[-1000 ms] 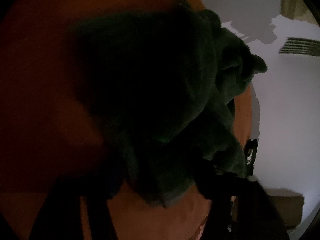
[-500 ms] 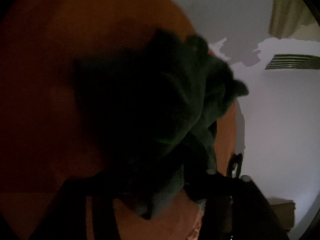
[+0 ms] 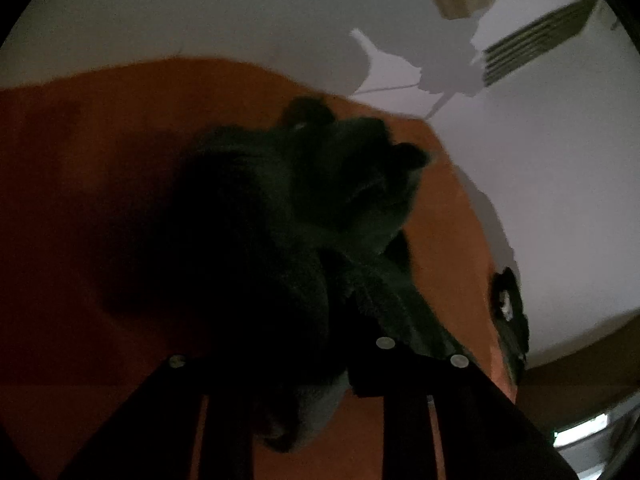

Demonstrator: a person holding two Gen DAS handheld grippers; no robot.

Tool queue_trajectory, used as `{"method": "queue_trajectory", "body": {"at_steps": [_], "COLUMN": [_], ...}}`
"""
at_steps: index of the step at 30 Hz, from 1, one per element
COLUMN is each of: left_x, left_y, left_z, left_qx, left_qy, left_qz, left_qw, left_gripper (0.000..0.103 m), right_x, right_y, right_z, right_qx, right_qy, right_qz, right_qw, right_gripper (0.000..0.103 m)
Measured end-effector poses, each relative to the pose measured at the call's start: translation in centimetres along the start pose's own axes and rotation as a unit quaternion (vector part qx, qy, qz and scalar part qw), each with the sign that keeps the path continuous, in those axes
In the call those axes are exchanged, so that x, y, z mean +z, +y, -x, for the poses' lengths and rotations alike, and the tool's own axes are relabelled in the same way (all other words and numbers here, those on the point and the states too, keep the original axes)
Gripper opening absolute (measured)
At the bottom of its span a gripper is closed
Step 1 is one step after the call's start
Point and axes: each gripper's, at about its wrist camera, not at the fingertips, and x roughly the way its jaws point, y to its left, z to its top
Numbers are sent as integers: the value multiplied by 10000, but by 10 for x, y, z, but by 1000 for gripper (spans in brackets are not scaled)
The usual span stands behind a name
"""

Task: Fold clothes

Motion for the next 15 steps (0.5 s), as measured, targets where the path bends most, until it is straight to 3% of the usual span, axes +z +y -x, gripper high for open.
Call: {"method": "queue_trajectory", "body": {"at_steps": [2, 4, 9, 10, 11, 12, 15], "left_x": [4, 12, 21, 19, 21, 23, 29], "left_y": [2, 2, -14, -18, -24, -32, -90], "left_z": [11, 11, 9, 10, 7, 4, 4], "left_qx": [-55, -116, -183, -164, -156, -148, -173], "left_qy": [-8, 9, -64, -22, 24, 64, 109], "left_qz": [83, 123, -180, -216, -221, -237, -627], "left_qw": [9999, 9999, 9996, 9996, 9996, 9996, 9978], "left_gripper": [23, 23, 23, 23, 23, 23, 22], "right_x": [6, 10, 20, 20, 19, 17, 29], "right_y": [0, -5, -12, -11, -9, -5, -2], "right_z": [5, -1, -63, -77, -87, -95, -74], "right_qx": [-552, -802, -237, 32, 198, 236, 171], "right_qy": [-39, 58, 715, 874, 982, 1029, 589], "right_qz": [323, 523, 548, 522, 508, 509, 318], "right_qw": [9979, 9954, 9957, 9948, 9937, 9931, 9976], "right_gripper": [83, 93, 93, 86, 70, 17, 15]}}
